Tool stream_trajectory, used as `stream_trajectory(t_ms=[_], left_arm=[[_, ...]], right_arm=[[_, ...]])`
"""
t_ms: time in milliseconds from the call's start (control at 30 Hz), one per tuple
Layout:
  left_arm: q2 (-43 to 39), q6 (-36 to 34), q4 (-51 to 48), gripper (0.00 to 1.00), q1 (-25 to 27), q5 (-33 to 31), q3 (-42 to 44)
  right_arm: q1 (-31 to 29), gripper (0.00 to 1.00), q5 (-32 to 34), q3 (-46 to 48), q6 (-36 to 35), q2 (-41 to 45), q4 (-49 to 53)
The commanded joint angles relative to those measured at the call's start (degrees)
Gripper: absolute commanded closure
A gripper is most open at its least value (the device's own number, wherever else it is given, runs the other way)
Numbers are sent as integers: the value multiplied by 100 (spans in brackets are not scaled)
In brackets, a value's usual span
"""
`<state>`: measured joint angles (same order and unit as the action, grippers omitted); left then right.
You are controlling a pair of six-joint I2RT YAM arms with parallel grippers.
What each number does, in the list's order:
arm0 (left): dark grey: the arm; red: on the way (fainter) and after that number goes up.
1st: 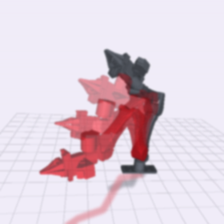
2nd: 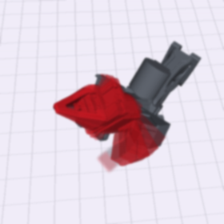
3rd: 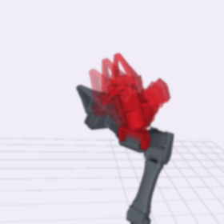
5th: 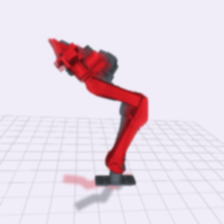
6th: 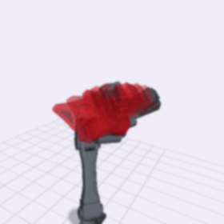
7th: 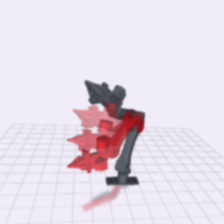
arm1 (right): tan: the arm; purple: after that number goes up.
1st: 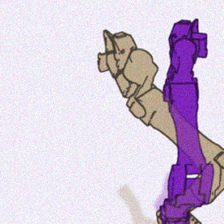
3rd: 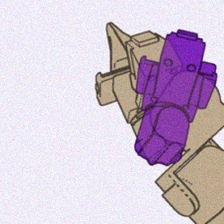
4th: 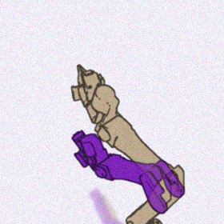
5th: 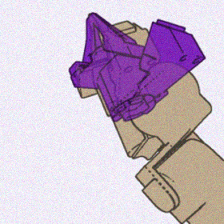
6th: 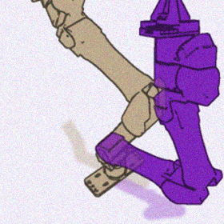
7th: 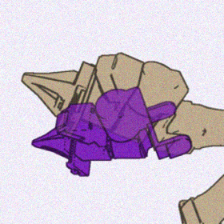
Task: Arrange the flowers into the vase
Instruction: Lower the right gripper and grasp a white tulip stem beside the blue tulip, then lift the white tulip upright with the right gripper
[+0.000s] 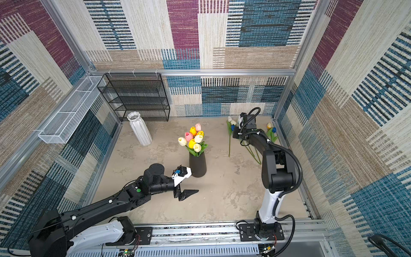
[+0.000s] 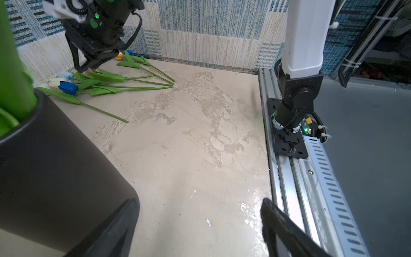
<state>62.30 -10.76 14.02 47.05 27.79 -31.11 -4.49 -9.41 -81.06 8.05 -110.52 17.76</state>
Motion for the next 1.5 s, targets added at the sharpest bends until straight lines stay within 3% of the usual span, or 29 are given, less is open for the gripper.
stream_trajectory(t_ms=[0,467,633,833,1033,1200,1367,1467], left_arm=[[91,-14,339,10,-5,24,43],[213,5,290,9,-3,-92,44],[143,40,268,8,-3,-117,77],[-61,110,320,8,-2,-237,182],[-584,171,569,8,-3,-608,519],[-1451,379,1201,4,-119,-1736,1180],[-1774,1051,931,4,-898,-1530,1181],[-1695,1573,1250,3,-1426,-1207,1268]], right_arm=[[-116,61,216,-393,-2,-464,348],[-466,61,1296,-1677,51,-1827,1073],[-617,70,1722,-1969,69,-2156,1285],[-699,95,1705,-1887,157,-2212,1247],[-701,100,943,-1107,195,-1391,452],[-699,100,371,-136,254,-253,-386],[-697,100,-306,940,322,1191,-1431],[-705,100,-747,1651,398,2122,-2202]])
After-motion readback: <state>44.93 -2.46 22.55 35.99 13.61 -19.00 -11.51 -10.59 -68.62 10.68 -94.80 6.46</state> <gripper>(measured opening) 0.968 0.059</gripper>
